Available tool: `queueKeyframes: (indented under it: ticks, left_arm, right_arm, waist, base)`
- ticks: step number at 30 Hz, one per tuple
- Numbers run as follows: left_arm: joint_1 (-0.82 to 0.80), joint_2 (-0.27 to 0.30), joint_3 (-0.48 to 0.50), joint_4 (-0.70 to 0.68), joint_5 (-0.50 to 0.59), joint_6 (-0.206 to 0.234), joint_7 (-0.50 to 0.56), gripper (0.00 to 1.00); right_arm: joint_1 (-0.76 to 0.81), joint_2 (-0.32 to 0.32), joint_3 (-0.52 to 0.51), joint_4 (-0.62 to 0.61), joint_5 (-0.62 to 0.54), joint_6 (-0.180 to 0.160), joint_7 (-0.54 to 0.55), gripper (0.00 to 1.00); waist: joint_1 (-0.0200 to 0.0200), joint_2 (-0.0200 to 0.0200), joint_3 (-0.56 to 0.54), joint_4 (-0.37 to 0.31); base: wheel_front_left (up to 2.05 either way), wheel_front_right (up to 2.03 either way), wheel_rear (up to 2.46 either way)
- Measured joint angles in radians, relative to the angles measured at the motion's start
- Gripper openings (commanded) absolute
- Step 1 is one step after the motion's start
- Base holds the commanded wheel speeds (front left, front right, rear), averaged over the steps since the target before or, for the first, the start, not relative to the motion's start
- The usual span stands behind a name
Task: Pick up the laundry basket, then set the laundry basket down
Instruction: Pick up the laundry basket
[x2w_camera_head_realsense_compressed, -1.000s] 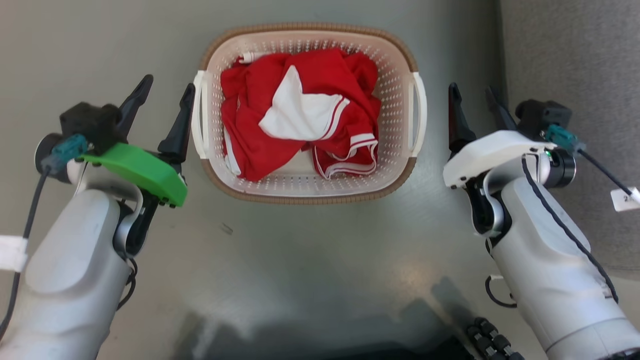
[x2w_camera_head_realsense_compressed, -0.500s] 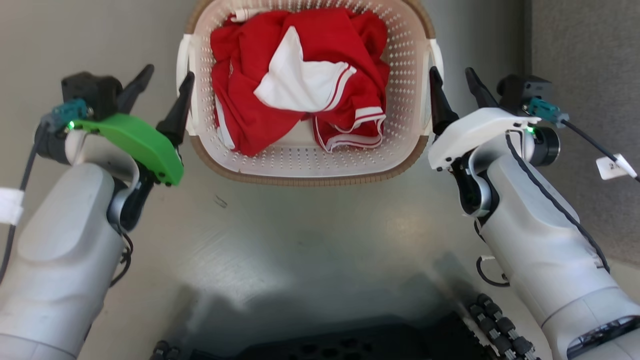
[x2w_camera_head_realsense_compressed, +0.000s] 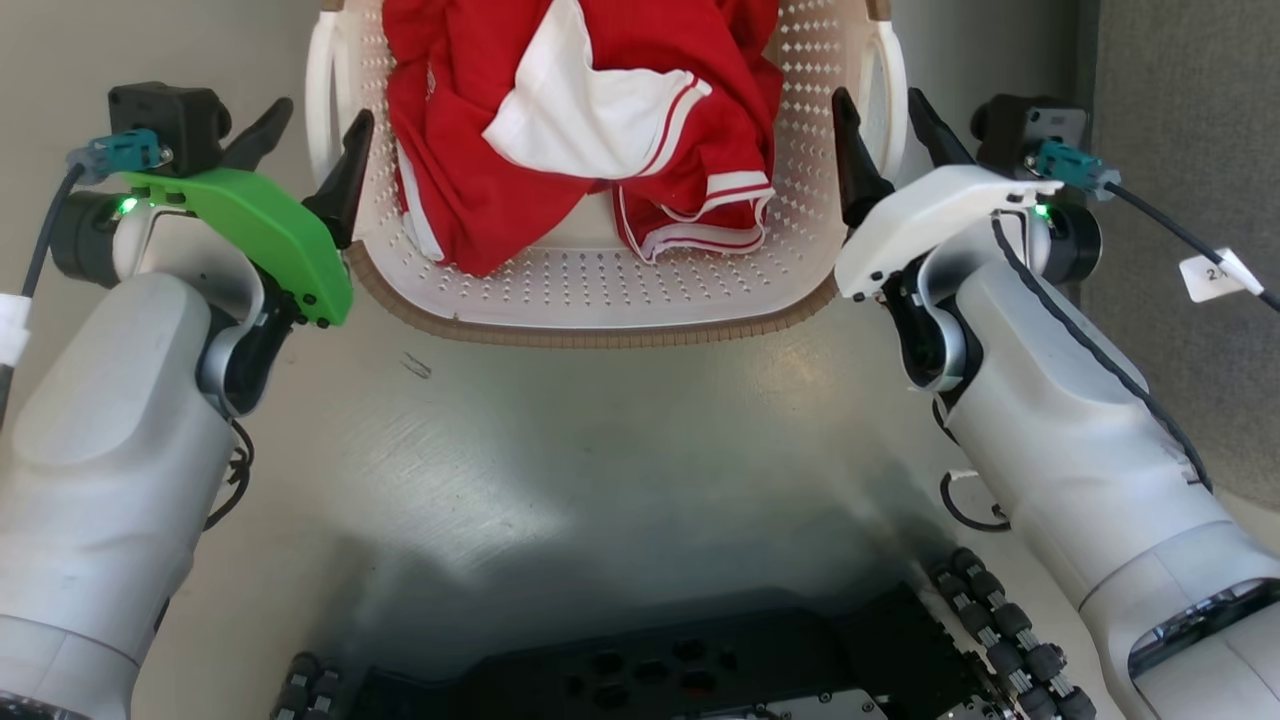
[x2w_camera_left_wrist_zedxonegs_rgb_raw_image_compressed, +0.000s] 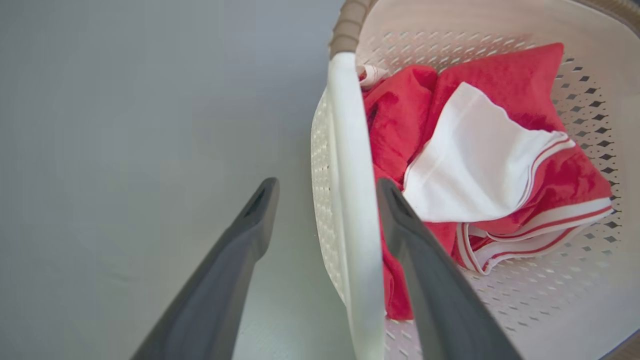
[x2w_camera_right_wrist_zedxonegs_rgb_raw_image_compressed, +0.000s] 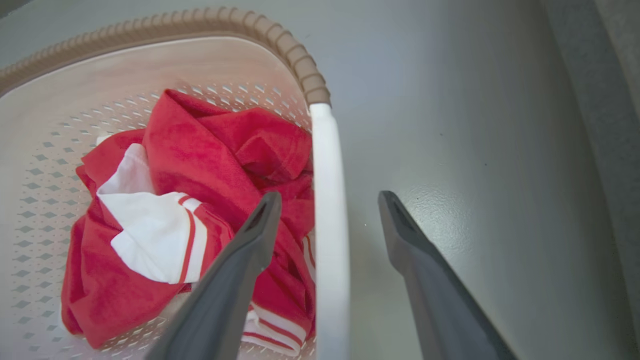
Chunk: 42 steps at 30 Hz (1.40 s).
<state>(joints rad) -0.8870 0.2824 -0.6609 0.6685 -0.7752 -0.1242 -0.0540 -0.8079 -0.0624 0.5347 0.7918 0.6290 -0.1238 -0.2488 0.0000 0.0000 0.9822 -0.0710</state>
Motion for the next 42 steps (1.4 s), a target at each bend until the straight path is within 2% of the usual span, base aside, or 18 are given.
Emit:
queueKeyframes:
  ticks: [16,17,18,19,20,21,22,23,24,26,42]
  left_arm:
    - [-0.067,-0.008,-0.078,0.071,-0.041,0.0,0.007,1.0]
    - [-0.07,-0.009,-0.08,0.074,-0.041,0.0,-0.001,0.98]
    - [-0.074,-0.01,-0.081,0.077,-0.045,0.0,-0.003,0.87]
    - [-0.079,-0.011,-0.083,0.081,-0.054,0.0,-0.004,0.7]
    - [-0.082,-0.011,-0.087,0.085,-0.063,0.0,-0.004,0.44]
    - [-0.084,-0.013,-0.091,0.087,-0.069,-0.001,-0.004,0.33]
    - [-0.087,-0.017,-0.097,0.089,-0.072,-0.006,-0.004,0.21]
    - [-0.089,-0.02,-0.104,0.091,-0.076,-0.008,-0.005,0.0]
    - [-0.093,-0.018,-0.108,0.096,-0.081,-0.004,-0.009,0.0]
    - [-0.099,-0.019,-0.118,0.097,-0.085,0.001,-0.009,0.0]
    - [-0.108,-0.021,-0.186,0.14,-0.13,0.003,-0.044,0.0]
  right_arm:
    - [-0.056,0.0,0.089,0.034,0.093,-0.001,0.0,1.0]
    - [-0.06,-0.001,0.092,0.037,0.1,-0.001,0.0,1.0]
    - [-0.065,-0.001,0.095,0.04,0.105,-0.001,0.0,0.96]
    - [-0.069,-0.001,0.098,0.041,0.112,-0.001,0.0,0.69]
    - [-0.072,-0.001,0.103,0.043,0.115,-0.001,0.0,0.45]
    - [-0.074,-0.001,0.108,0.045,0.121,-0.001,-0.001,0.4]
    - [-0.076,0.0,0.114,0.047,0.123,-0.001,-0.001,0.29]
    - [-0.078,-0.001,0.118,0.05,0.129,-0.001,-0.001,0.11]
    - [-0.081,0.001,0.123,0.052,0.135,-0.001,-0.001,0.0]
    - [-0.086,0.007,0.127,0.057,0.158,-0.009,-0.002,0.0]
    - [-0.11,0.008,0.167,0.093,0.182,-0.009,-0.003,0.0]
  waist:
    - [0.0,0.0,0.05,-0.01]
    - [0.0,0.0,0.051,-0.009]
    - [0.0,0.0,0.052,-0.009]
    - [0.0,0.0,0.053,-0.008]
    - [0.0,0.0,0.054,-0.007]
    - [0.0,0.0,0.054,-0.007]
    - [0.0,0.0,0.055,-0.006]
    - [0.0,0.0,0.055,-0.006]
    - [0.0,0.0,0.055,-0.005]
    - [0.0,0.0,0.055,-0.005]
    - [0.0,0.0,0.024,-0.003]
  base:
    - [0.0,0.0,0.0]
    - [0.0,0.0,0.0]
    - [0.0,0.0,0.0]
    - [0.0,0.0,0.0]
    - [0.0,0.0,0.0]
    - [0.0,0.0,0.0]
    - [0.0,0.0,0.0]
    - [0.0,0.0,0.0]
    - [0.0,0.0,0.0]
    - [0.0,0.0,0.0]
    - [0.0,0.0,0.0]
